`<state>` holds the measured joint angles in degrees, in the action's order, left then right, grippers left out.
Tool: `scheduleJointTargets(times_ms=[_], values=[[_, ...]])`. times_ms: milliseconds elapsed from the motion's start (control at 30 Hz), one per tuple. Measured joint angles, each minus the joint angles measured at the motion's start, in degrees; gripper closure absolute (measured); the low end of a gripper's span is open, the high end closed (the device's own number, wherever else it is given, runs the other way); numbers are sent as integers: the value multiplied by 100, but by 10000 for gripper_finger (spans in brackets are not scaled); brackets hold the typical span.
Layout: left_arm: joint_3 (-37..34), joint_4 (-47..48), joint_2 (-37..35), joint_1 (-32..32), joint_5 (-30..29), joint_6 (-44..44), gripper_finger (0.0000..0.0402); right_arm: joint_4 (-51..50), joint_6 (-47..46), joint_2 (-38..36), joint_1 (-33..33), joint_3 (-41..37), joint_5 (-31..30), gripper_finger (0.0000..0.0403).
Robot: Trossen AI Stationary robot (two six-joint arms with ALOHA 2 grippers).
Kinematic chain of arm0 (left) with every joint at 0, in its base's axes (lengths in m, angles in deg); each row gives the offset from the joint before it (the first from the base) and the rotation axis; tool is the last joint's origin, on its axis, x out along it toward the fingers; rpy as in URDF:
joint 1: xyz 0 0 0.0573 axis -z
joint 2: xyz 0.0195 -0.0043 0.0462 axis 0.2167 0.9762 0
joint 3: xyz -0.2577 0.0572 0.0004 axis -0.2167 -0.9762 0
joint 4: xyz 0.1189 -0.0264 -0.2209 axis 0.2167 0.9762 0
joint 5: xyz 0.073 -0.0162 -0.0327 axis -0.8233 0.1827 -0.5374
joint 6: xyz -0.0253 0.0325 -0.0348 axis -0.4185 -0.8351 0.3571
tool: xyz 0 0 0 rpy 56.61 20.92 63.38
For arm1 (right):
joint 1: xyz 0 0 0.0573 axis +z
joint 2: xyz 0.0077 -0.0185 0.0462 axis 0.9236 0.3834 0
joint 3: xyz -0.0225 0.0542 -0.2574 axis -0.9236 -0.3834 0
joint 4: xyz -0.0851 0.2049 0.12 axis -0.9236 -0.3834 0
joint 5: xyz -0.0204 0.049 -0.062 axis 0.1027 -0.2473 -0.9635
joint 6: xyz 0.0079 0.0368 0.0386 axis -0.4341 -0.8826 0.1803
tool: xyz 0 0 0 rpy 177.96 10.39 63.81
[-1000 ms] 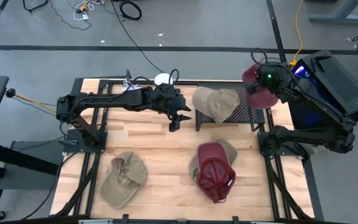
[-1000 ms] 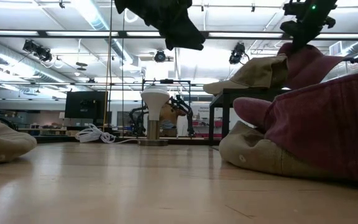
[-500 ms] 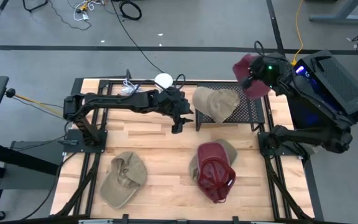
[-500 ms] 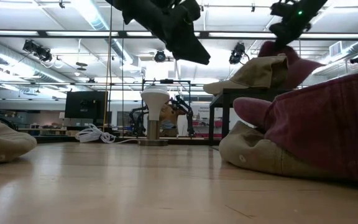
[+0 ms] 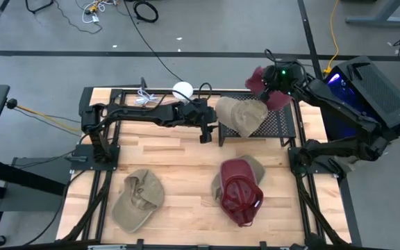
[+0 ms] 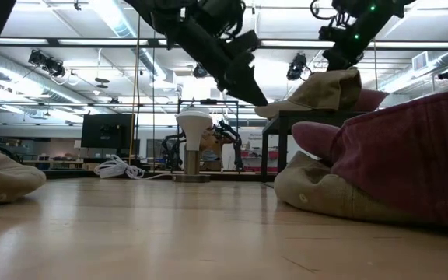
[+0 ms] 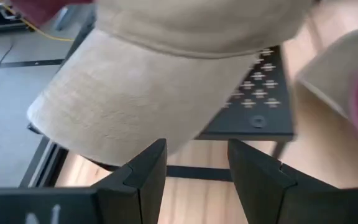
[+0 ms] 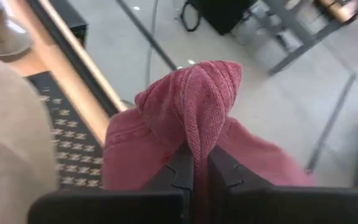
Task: Pick & Place hat
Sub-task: Put the top red hat on the black shelf
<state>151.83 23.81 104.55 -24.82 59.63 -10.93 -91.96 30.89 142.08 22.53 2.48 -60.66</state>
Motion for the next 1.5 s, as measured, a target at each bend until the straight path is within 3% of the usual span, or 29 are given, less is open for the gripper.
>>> scheduleJointTargets(times_ms=[433, 900, 1200, 1367, 1500], values=[[0, -848, 166, -240, -4, -6, 225, -1211, -981, -344, 0, 0, 1044, 387], [0, -954, 166, -238, 84, -11, 225, -1618, -2226, -923, 0, 0, 1048, 387], [0, -959, 166, -231, 90, -2, 225, -1960, -2388, -901, 0, 0, 399, 385], [0, -959, 166, -227, 106, 0, 225, -1913, -2139, -901, 2, 0, 378, 365], [0, -959, 166, -227, 106, 0, 225, -1911, -2123, -901, 2, 0, -57, 345]])
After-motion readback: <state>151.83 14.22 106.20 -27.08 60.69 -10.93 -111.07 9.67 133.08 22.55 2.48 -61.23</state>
